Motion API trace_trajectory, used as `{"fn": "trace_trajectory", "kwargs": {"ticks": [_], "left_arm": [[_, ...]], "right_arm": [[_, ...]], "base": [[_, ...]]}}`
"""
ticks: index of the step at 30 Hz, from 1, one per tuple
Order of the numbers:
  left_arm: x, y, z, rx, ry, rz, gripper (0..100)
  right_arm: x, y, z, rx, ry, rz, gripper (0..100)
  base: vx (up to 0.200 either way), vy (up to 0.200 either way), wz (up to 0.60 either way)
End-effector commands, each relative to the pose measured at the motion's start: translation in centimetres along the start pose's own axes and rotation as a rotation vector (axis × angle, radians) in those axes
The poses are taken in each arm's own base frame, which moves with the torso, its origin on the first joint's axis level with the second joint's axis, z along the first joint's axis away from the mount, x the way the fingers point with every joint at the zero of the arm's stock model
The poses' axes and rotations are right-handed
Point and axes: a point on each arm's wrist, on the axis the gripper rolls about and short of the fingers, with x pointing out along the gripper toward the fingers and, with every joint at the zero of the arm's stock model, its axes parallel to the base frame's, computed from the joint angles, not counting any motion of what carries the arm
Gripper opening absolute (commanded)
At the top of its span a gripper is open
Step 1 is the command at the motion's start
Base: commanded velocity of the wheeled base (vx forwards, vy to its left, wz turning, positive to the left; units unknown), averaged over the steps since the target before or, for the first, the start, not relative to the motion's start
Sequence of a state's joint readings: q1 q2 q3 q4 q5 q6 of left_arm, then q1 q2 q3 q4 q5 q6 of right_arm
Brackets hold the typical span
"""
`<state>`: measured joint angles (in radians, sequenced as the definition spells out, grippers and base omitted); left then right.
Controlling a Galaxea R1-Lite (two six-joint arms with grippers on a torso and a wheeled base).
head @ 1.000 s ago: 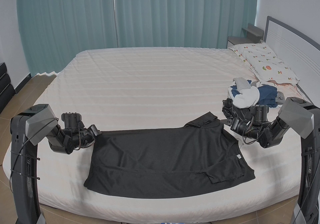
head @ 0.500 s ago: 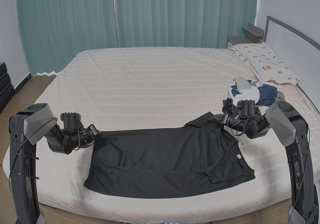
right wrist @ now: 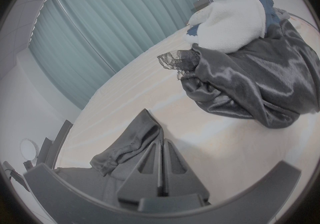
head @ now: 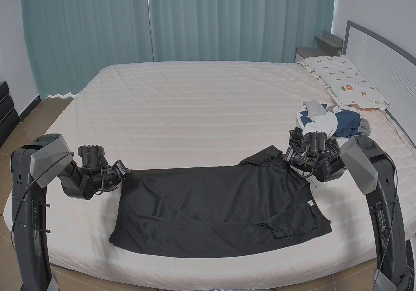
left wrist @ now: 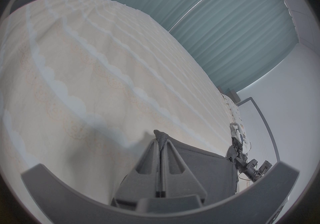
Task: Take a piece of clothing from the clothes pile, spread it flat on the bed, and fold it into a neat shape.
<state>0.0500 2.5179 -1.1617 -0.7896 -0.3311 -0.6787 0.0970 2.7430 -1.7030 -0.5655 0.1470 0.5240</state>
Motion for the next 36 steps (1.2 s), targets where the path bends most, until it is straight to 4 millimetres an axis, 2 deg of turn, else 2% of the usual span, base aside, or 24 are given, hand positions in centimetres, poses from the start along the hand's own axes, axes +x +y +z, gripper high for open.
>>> {"fn": "trace_trajectory", "kwargs": {"ticks": [1, 8, 14, 20, 23, 27, 31, 33, 36], "left_arm": [[0.0, 0.0, 0.1, 0.0, -0.006, -0.003, 0], [-0.1, -0.1, 0.3, -0.002, -0.012, -0.006, 0], [-0.5, -0.4, 0.8, 0.001, -0.046, -0.025, 0], [-2.0, -1.0, 1.2, -0.027, -0.124, -0.068, 0], [-2.2, -0.8, 0.8, -0.022, -0.126, -0.069, 0], [-2.3, -0.8, 0.9, -0.019, -0.137, -0.075, 0], [-3.2, -0.6, 1.8, -0.028, -0.159, -0.074, 0], [-3.6, -0.4, 1.6, -0.035, -0.148, -0.071, 0], [-3.5, -0.4, 1.3, -0.029, -0.14, -0.067, 0]], "right_arm": [[-1.2, -0.2, 0.8, 0.014, 0.003, -0.009, 0], [-2.1, -1.2, 1.3, 0.033, 0.001, -0.028, 0], [-3.0, -0.5, 2.7, 0.056, -0.068, 0.011, 0], [-2.8, 0.1, 2.2, 0.045, -0.128, 0.063, 0], [-2.4, 0.3, 0.7, 0.028, -0.116, 0.071, 0], [-2.4, 0.6, 0.8, 0.027, -0.137, 0.093, 0], [-3.0, 0.9, 1.8, 0.044, -0.186, 0.119, 0], [-3.2, 0.4, 0.7, 0.042, -0.155, 0.103, 0], [-3.6, 0.4, 0.8, 0.053, -0.146, 0.12, 0]], "base": [[0.0, 0.0, 0.0], [0.0, 0.0, 0.0], [0.0, 0.0, 0.0], [0.0, 0.0, 0.0], [0.0, 0.0, 0.0], [0.0, 0.0, 0.0], [0.0, 0.0, 0.0], [0.0, 0.0, 0.0], [0.0, 0.0, 0.0]]}}
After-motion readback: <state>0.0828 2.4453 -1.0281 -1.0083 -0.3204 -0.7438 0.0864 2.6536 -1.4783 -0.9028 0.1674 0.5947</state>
